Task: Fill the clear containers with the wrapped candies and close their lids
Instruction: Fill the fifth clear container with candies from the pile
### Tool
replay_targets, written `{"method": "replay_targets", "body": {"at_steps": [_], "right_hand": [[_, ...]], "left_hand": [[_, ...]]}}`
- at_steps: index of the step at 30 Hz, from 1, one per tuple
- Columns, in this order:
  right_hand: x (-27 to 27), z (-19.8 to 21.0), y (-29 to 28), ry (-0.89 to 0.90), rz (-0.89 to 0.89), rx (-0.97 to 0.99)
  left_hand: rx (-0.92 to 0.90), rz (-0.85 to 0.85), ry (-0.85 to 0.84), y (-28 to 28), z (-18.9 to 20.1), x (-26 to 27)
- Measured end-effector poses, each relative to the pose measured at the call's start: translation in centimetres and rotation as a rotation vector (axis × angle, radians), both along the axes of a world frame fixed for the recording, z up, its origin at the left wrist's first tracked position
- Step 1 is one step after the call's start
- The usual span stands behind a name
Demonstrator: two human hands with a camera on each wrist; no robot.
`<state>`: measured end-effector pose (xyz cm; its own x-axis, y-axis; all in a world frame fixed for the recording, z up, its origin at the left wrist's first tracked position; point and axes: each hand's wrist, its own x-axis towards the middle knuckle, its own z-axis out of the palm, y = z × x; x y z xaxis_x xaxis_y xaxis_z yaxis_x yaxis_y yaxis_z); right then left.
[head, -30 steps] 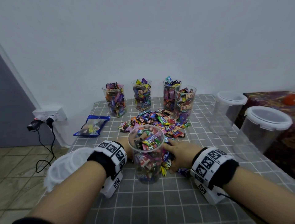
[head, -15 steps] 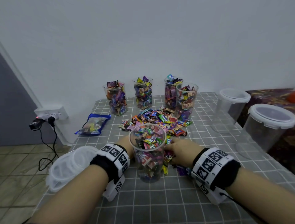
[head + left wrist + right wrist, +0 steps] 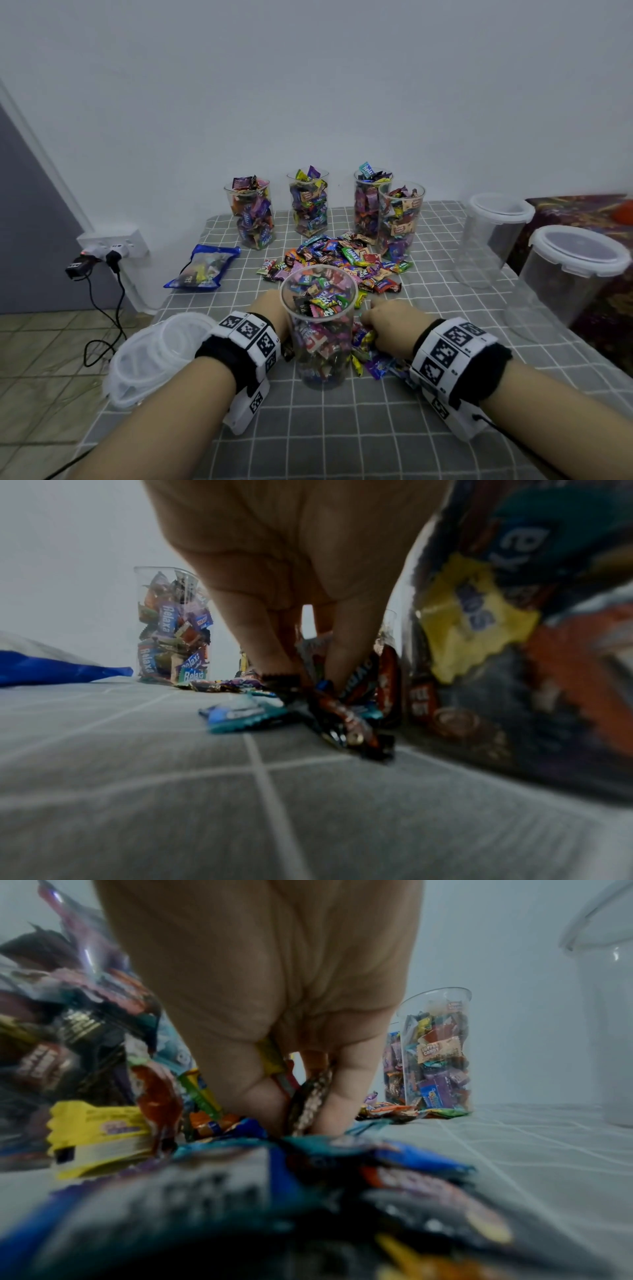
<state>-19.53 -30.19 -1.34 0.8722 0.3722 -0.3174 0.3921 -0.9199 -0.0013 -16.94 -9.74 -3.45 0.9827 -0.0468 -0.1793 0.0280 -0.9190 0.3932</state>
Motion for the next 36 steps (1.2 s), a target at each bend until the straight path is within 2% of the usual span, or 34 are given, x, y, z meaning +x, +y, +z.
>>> {"method": "replay_targets", "body": {"at_steps": [3,13,21,25,29,36], "right_hand": [[0.0,0.0,0.0,0.004,-0.023,0.025],[-0.1,1.1,-1.8,-0.069,-0.141,0.229],[-1.2,7.3,-1.4,-0.307,-0.123,0.541],[-1.9,10.3,0.0,-0.405,-0.05,0.66],[-2.6,11.2,2.0,-0.396,0.077,0.662],[-3.2,9.8,4.1,-0.281,0.191,0.515]], "left_hand": [[0.108,-0.01,-0.021,-0.5,1.1,-0.8],[0.04,-0.008,-0.118,-0.1,2.6,-2.1],[0.032,-0.037,-0.262,1.2,2.0,-1.8],[0.124,-0.038,-0.297,1.3,2.2,-1.9],[0.089,0.008,-0.302,1.5,2.1,-1.8],[0.018,0.039,-0.346,1.6,1.9,-1.8]]}}
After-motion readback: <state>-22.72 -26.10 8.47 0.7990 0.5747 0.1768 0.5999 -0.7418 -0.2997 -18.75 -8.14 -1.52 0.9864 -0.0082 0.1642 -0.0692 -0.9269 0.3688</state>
